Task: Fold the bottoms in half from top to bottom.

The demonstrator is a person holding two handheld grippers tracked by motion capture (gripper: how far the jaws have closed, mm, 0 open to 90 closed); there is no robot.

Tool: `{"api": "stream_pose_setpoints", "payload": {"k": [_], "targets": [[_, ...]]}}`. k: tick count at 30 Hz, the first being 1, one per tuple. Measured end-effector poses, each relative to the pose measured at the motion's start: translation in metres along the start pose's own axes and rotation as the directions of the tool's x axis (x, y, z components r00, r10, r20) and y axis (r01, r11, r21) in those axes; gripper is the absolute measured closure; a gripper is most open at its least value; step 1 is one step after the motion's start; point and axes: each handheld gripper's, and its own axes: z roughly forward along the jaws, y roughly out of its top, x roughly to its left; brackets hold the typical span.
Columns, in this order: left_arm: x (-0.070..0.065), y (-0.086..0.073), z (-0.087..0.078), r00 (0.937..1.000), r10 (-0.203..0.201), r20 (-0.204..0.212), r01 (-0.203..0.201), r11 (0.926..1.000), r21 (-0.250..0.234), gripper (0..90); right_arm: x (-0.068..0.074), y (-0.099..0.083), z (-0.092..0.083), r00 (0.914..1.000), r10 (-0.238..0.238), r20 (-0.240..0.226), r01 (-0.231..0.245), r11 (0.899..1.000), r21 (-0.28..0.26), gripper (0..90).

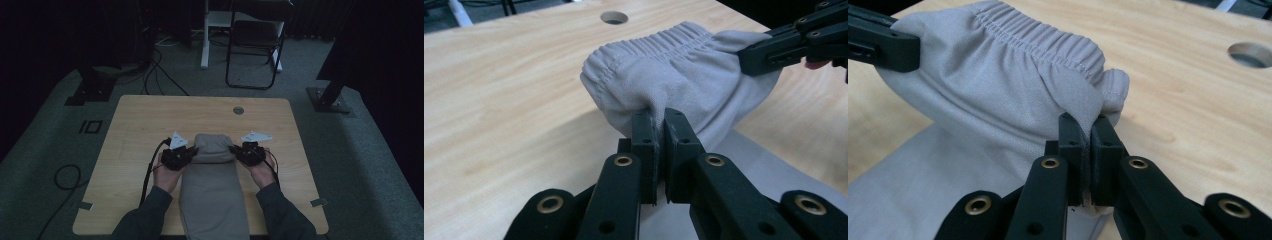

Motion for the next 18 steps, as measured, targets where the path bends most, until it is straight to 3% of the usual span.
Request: {"api": "stream_pose_setpoints", "payload": {"k": [10,15,18], "targets": [[-0.022,-0.036,-0.006,0.9992,0.021,0.034,-0.024,0.9966,0.079,85.1,0.017,-0.031,-0.009,0.9989,-0.028,-0.036,0.031,0.997,0.065,87.1],[-0.026,-0.058,0.006,0.9989,0.020,0.042,-0.026,0.9868,0.160,85.1,0.024,-0.052,-0.003,0.9979,-0.030,-0.056,0.038,0.990,0.136,87.1],[-0.029,-0.070,0.016,0.9995,0.026,0.019,-0.029,0.9772,0.210,85.1,0.026,-0.063,0.003,0.9975,-0.024,-0.066,0.036,0.983,0.181,86.7]]}}
